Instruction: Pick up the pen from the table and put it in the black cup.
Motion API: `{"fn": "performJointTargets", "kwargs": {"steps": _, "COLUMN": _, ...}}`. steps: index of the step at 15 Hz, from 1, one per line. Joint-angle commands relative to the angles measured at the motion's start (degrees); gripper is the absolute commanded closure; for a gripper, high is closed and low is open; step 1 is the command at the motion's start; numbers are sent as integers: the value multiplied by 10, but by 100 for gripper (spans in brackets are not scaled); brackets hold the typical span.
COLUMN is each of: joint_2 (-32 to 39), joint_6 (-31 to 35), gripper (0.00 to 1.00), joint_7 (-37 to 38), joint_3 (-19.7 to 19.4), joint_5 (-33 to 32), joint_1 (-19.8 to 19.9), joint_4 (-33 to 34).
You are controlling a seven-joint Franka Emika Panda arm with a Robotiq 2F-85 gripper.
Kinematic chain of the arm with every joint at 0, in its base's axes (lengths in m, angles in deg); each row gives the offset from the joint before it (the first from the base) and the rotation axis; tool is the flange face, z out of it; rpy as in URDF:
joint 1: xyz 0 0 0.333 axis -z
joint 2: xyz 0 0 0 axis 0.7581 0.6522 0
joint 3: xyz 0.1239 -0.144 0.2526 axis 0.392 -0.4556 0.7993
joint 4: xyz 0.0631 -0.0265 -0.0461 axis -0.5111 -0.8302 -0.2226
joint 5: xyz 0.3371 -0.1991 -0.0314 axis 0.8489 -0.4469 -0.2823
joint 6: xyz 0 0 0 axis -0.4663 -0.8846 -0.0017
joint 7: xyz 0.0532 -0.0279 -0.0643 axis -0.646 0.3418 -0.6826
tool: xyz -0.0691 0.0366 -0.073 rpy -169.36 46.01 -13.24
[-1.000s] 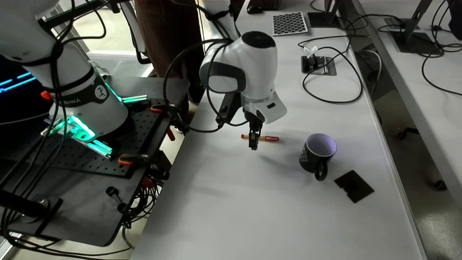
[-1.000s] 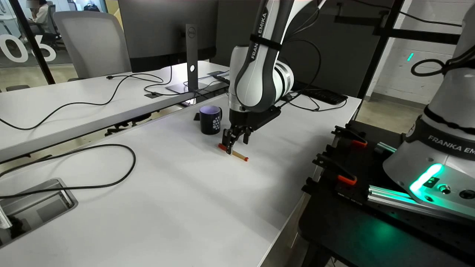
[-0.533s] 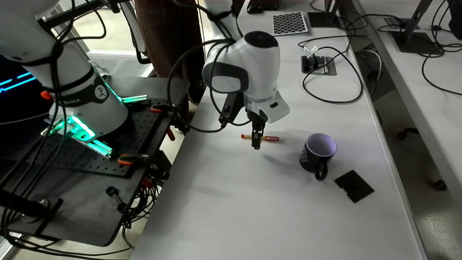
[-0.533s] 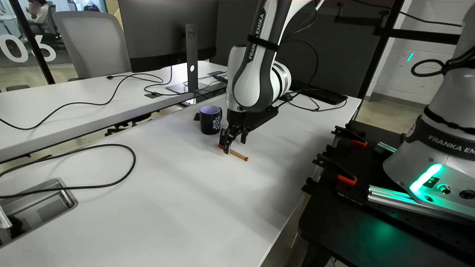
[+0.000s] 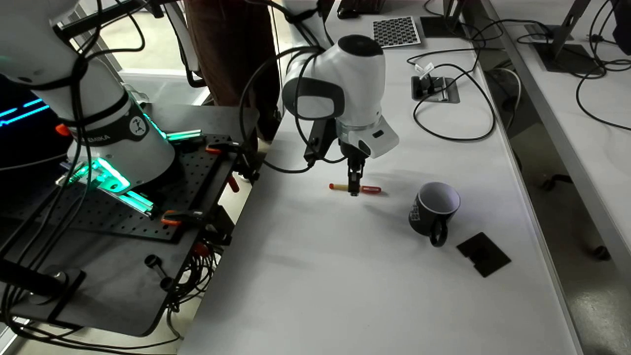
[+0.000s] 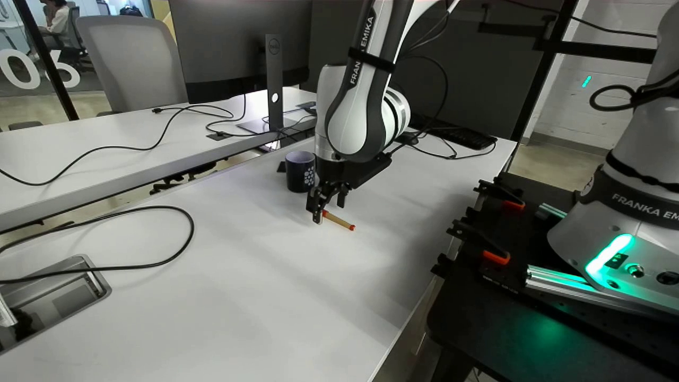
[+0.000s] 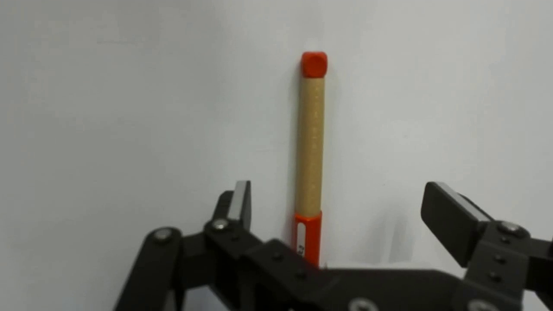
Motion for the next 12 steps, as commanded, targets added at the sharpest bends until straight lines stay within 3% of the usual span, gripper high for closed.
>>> {"fn": "performJointTargets", "kwargs": {"steps": 1, "joint_2": 2, "joint_6": -20, "gripper": 0, "joint_7": 12, "joint_3": 1, "joint_5": -12, "joint_1": 0, "joint_4": 12}}
{"fn": "performJointTargets", "kwargs": {"steps": 12, "joint_2": 13, "joint_6": -55, "gripper": 0, "joint_7": 10, "joint_3": 13, "joint_5": -12, "joint_1": 6, "joint_4": 40}}
